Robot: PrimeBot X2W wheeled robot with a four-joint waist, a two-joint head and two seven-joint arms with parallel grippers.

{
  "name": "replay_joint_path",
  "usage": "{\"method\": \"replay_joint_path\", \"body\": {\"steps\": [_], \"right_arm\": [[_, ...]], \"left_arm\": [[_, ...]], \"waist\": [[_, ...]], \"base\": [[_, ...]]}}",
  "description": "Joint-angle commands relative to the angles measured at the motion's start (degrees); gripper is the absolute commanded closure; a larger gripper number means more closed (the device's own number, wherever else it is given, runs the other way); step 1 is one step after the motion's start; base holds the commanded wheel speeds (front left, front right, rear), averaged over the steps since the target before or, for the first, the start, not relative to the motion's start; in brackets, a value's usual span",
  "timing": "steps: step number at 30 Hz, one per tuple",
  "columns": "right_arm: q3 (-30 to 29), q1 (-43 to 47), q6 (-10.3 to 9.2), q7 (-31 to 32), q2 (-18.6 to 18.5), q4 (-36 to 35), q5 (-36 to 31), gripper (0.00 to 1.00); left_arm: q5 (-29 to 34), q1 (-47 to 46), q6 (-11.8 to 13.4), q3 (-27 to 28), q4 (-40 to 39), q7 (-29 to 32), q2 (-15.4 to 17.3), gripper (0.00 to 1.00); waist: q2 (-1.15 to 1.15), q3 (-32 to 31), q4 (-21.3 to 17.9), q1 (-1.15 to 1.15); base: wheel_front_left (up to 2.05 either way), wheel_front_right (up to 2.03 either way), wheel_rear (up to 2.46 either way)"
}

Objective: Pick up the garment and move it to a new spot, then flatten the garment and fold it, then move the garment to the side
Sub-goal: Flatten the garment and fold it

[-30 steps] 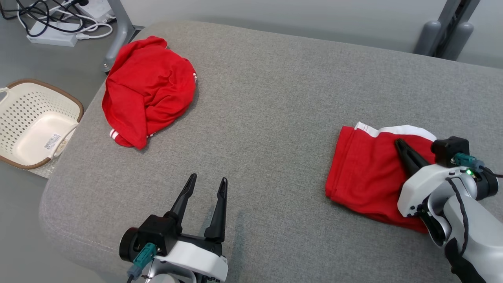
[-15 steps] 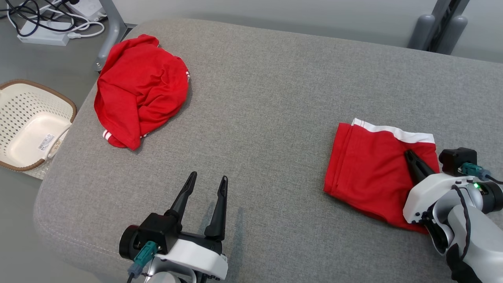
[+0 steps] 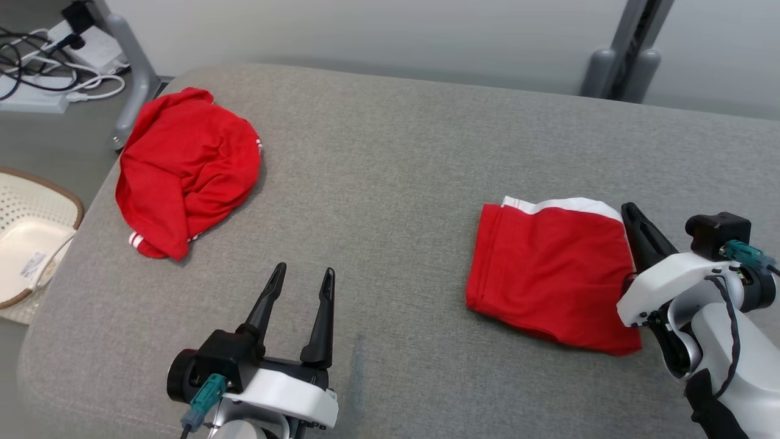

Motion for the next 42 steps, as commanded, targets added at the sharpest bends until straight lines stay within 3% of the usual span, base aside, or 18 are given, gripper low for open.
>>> {"method": "replay_joint_path", "body": {"steps": [1,13,25,26,27,28,42], "right_arm": [[-0.7,1.3,-0.02,-0.3,-0.8,-1.4,-0.7,1.00],[-7.8,11.3,-0.02,-0.3,-1.9,-18.0,-7.4,1.00],[-16.7,23.0,-0.02,-0.3,2.8,-27.7,-12.8,1.00],[-17.4,23.5,-0.02,-0.3,3.2,-28.2,-13.3,0.79],[-18.1,23.7,-0.02,-0.3,3.7,-28.8,-13.6,0.04],[-18.7,24.3,-0.02,-0.3,4.2,-28.9,-14.1,0.00],[-20.2,26.1,-0.02,-0.3,6.7,-29.7,-15.9,0.00]], "left_arm": [[0.4,0.5,-0.4,0.5,-0.4,-0.2,0.2,0.00],[1.3,2.0,-0.6,6.3,-1.7,-0.2,0.2,0.00],[2.2,5.4,-1.1,9.0,-1.6,-0.2,0.2,0.00],[2.2,5.7,-0.9,8.9,-1.5,-0.2,0.2,0.00],[2.2,5.8,-0.8,8.8,-1.5,-0.2,0.2,0.00],[2.2,6.1,-0.8,8.6,-1.5,-0.2,0.2,0.00],[2.8,6.3,-0.6,8.0,-1.3,-0.2,0.2,0.00]], "waist": [[0.00,-1.9,-2.4,0.00],[0.00,-5.2,-10.7,0.00],[0.00,-6.8,-14.2,0.00],[0.00,-6.8,-14.3,0.00],[0.00,-6.8,-14.3,0.00],[0.00,-6.8,-14.3,0.00],[0.00,-6.8,-13.3,0.00]], "base": [[0.00,0.00,0.00],[0.00,0.00,0.00],[0.00,0.00,0.00],[0.00,0.00,0.00],[0.00,0.00,0.00],[0.00,0.00,0.00],[0.00,0.00,0.00]]}}
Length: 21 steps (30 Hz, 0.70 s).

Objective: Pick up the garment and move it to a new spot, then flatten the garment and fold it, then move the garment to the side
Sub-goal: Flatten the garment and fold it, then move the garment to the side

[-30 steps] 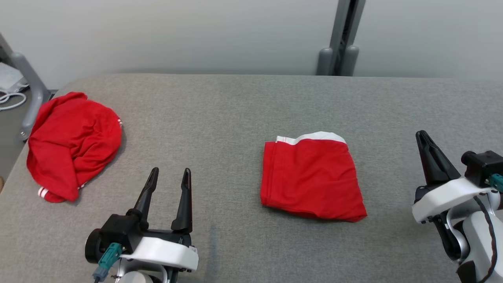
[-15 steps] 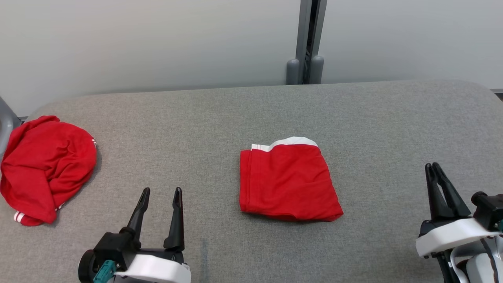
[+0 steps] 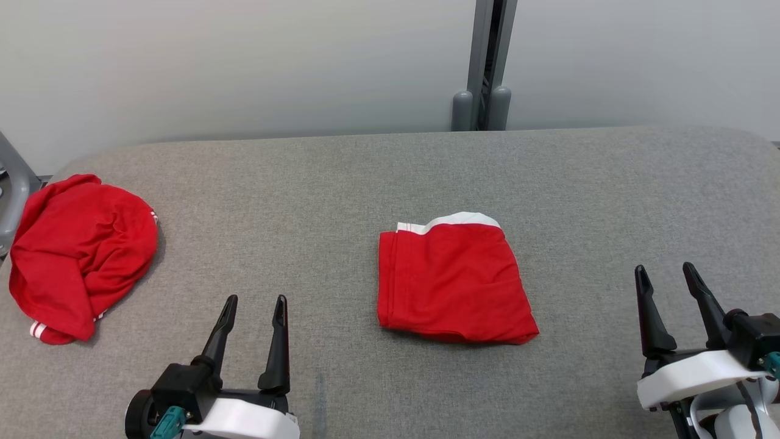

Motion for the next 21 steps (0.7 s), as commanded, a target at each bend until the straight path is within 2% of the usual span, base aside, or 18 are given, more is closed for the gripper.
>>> {"method": "replay_joint_path", "body": {"steps": [1,21], "right_arm": [[-0.2,0.5,-0.02,-0.3,0.1,-0.2,-0.3,0.00],[-0.2,0.8,-0.02,-0.3,0.2,0.6,0.6,0.00]], "left_arm": [[0.4,0.1,0.3,0.1,-0.1,-0.2,0.2,0.00],[1.1,0.5,-0.2,-0.1,-0.1,-0.2,0.2,0.00]], "waist": [[0.00,0.0,0.1,0.00],[0.00,-0.2,0.3,0.00]], "base": [[0.00,0.00,0.00],[0.00,0.00,0.00]]}}
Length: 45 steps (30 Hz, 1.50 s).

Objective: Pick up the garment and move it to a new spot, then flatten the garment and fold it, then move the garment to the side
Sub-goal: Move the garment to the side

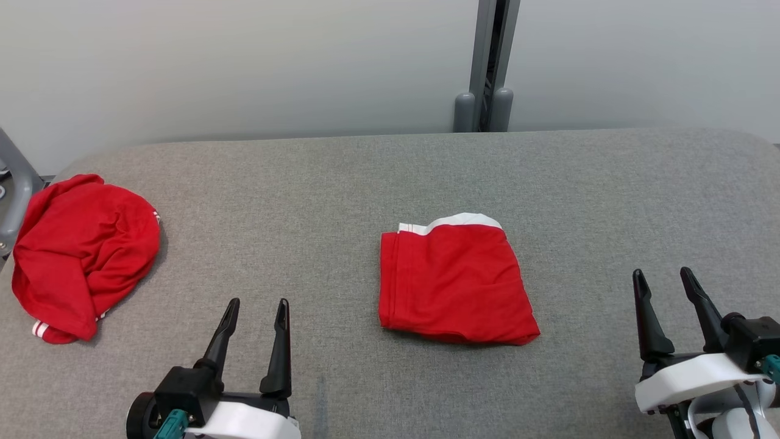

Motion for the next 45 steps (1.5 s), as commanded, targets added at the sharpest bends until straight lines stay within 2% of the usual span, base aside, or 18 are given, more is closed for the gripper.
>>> {"method": "replay_joint_path", "body": {"steps": [1,40,43,45], "right_arm": [[-0.2,0.5,-0.02,-0.3,-0.2,0.1,0.3,0.00],[0.3,-0.2,-0.02,-0.3,-0.8,1.8,1.5,0.00],[1.1,-0.9,-0.02,0.5,-0.1,2.8,4.8,0.00],[3.4,-2.1,-0.01,2.3,-1.1,3.6,7.5,0.00]], "left_arm": [[0.5,0.0,-0.1,0.1,-0.1,-0.2,0.2,0.00],[0.4,-0.7,-0.2,-0.8,0.4,-0.2,0.2,0.00],[0.3,-1.3,-0.2,-1.2,0.2,-0.2,0.2,0.00],[0.2,-1.7,-0.1,-1.6,0.1,-0.2,0.2,0.00]], "waist": [[0.00,0.0,0.0,0.00],[0.00,0.8,0.7,0.00],[0.00,1.9,1.2,0.00],[0.00,3.0,1.6,0.00]], "base": [[0.00,0.00,0.00],[0.00,0.00,0.00],[0.00,0.00,0.00],[0.00,0.00,0.00]]}}
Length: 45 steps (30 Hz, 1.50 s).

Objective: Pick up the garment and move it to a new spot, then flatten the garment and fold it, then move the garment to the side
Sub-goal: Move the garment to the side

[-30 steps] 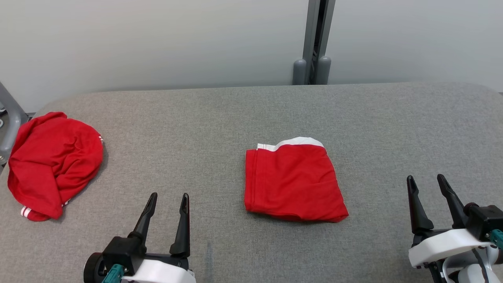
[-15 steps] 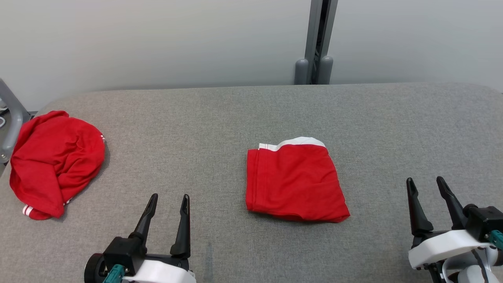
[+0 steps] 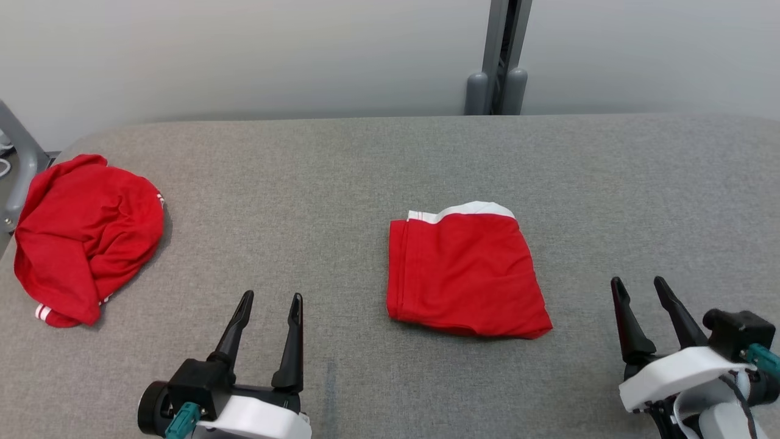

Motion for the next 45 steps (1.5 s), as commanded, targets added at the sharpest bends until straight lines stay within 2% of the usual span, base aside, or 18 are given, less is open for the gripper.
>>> {"method": "replay_joint_path", "body": {"steps": [1,8,18,22,29,30,31,32,39,45], "right_arm": [[1.0,-1.8,-0.02,0.9,-1.3,0.3,2.3,0.00],[9.6,-7.9,-0.02,8.9,-6.0,2.1,17.3,0.00],[15.8,-15.7,-0.01,24.1,-10.2,6.7,35.3,0.00],[17.2,-17.9,-0.02,28.7,-11.2,8.9,39.0,0.00],[20.2,-20.1,-0.03,31.9,-11.1,11.7,41.5,0.00],[20.9,-20.2,-0.03,32.4,-11.2,12.0,41.6,0.19],[21.6,-20.4,-0.03,32.6,-11.4,12.2,41.4,0.81],[22.2,-20.7,-0.03,32.4,-11.7,12.2,41.1,1.00],[24.9,-21.6,-0.03,30.4,-12.8,11.7,41.4,1.00],[28.5,-23.4,-0.03,27.7,-15.7,10.5,40.0,1.00]], "left_arm": [[-0.2,-1.1,0.0,-0.2,-0.1,-0.2,0.2,0.00],[-0.5,-3.8,0.3,-2.0,0.1,-0.2,0.2,0.00],[-1.5,-6.7,1.0,-4.4,0.3,-0.2,0.2,0.00],[-2.1,-7.3,1.4,-5.2,0.2,-0.2,0.2,0.00],[-2.4,-7.8,1.7,-5.9,0.1,-0.2,0.2,0.00],[-2.4,-7.8,1.7,-6.0,0.1,-0.2,0.2,0.00],[-2.3,-7.8,1.8,-6.0,0.1,-0.2,0.2,0.00],[-2.3,-7.8,1.8,-6.0,0.1,-0.2,0.2,0.00],[-1.8,-8.1,1.9,-6.2,0.1,-0.2,0.2,0.00],[-1.0,-8.7,1.4,-7.1,-0.2,-0.2,0.2,0.00]], "waist": [[0.00,1.4,0.7,0.00],[0.00,6.1,3.1,0.00],[0.00,9.7,6.6,0.00],[0.00,10.4,7.7,0.00],[0.00,11.2,9.0,0.00],[0.00,11.3,9.2,0.00],[0.00,11.3,9.3,0.00],[0.00,11.4,9.3,0.00],[0.00,11.3,9.0,0.00],[0.00,11.0,7.2,0.00]], "base": [[0.00,0.00,0.00],[0.00,0.00,0.00],[0.00,0.00,0.00],[0.00,0.00,0.00],[0.00,0.00,0.00],[0.00,0.00,0.00],[0.00,0.00,0.00],[0.00,0.00,0.00],[0.00,0.00,0.00],[0.00,0.00,0.00]]}}
